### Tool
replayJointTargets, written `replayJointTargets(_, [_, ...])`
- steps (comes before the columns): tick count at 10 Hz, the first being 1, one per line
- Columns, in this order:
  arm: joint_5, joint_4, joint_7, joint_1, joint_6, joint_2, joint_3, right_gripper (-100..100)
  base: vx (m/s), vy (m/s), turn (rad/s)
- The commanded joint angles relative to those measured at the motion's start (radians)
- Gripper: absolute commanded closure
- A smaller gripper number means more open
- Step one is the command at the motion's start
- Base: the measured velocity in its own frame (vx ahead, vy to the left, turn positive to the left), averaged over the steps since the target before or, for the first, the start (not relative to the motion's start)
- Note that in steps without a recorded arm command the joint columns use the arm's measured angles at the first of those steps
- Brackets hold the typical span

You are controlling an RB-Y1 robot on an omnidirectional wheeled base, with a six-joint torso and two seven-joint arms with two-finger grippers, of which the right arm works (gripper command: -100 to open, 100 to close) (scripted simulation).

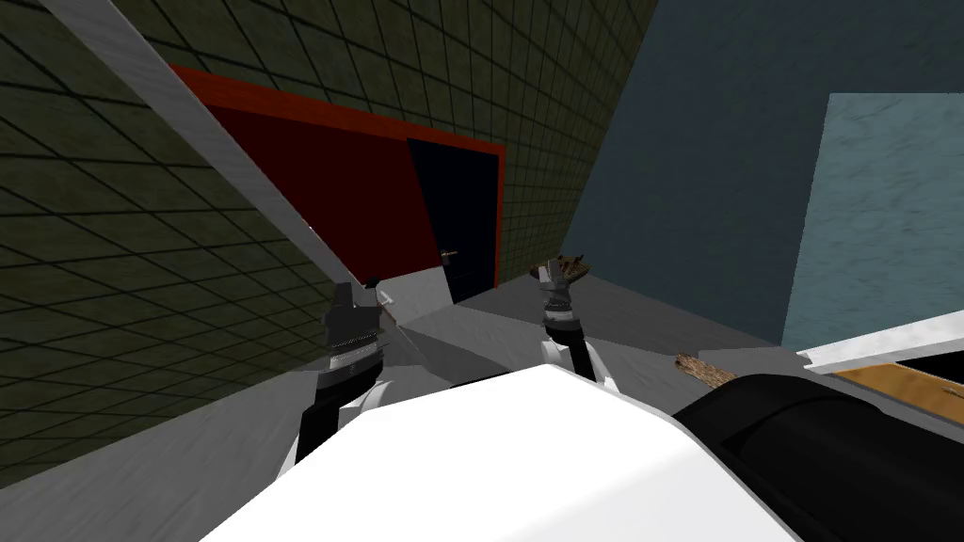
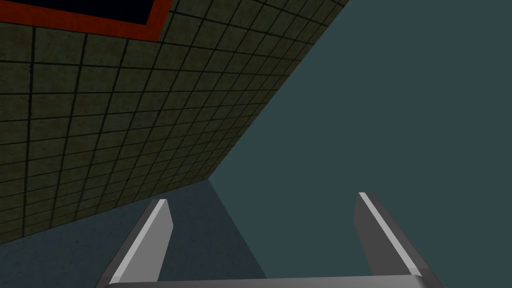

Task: Pull the door open

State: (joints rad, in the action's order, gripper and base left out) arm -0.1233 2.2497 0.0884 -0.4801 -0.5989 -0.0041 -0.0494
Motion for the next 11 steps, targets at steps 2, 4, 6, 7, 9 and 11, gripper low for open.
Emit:
replayJointTargets(2, [0.003,-0.040,-0.010,0.026,0.008,-0.011,0.026,-100,0.115,0.039,-0.107])
replayJointTargets(4, [0.007,-0.086,-0.021,0.056,0.017,-0.022,0.055,-100,0.190,-0.023,-0.082])
replayJointTargets(6, [0.010,-0.135,-0.033,0.087,0.026,-0.032,0.087,-100,0.204,-0.018,-0.124])
replayJointTargets(7, [0.012,-0.159,-0.039,0.103,0.030,-0.036,0.102,-100,0.193,-0.001,-0.111])
replayJointTargets(9, [0.015,-0.196,-0.048,0.126,0.037,-0.043,0.126,-100,0.123,-0.008,-0.075])
replayJointTargets(11, [0.018,-0.249,-0.061,0.160,0.047,-0.050,0.160,-100,0.129,0.002,-0.124])
